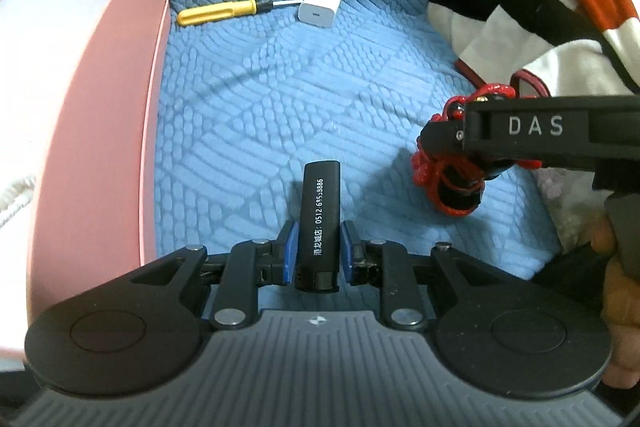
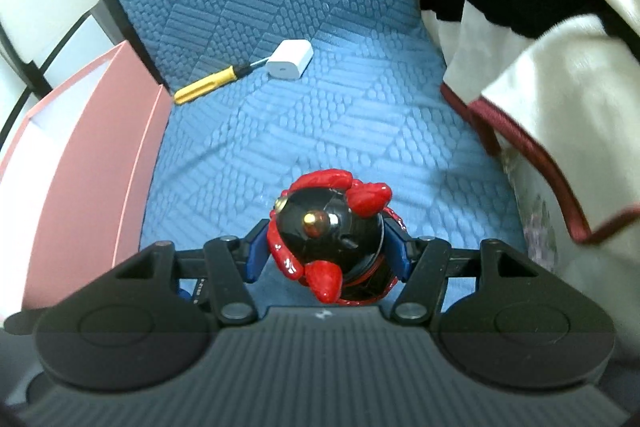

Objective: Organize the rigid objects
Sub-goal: 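Lift the black USB stick and red-black figure off the seat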

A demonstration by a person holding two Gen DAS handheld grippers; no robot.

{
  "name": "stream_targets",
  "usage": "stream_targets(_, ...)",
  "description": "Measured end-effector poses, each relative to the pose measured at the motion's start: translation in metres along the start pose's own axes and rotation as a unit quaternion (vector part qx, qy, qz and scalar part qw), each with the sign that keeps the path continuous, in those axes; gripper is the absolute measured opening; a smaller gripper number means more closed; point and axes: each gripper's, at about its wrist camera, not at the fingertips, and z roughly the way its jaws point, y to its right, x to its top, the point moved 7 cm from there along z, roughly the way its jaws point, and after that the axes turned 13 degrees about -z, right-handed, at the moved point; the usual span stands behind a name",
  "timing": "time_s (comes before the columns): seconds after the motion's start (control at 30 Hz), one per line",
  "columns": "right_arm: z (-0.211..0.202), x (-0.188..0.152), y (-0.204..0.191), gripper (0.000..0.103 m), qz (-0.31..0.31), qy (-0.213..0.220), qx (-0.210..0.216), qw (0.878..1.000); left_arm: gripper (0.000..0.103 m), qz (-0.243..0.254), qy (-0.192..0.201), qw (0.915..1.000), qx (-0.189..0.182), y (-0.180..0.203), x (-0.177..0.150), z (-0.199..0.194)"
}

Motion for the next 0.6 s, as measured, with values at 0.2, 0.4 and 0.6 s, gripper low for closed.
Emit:
stream_targets(0.2,-0.004,-0.006,0.002,0.062,0.015,0.008,-0.011,1.000,0.026,-0.002,-0.012,0.9999,0.001,-0.001,-0.012,0.002)
stream_targets(0.4,0.001,-0.012,0.011,0.062,0.010,0.007,-0.014,1.000,0.027,-0.002,-0.018,0.9998,0.005,-0.002,-0.015,0.011)
stream_targets(0.6,0.005,-0.011,0.010,0.064,-0.002,0.018,-0.018,1.000,0.039,0.002,-0.002,0.9999,0.014,0.003,-0.013,0.014)
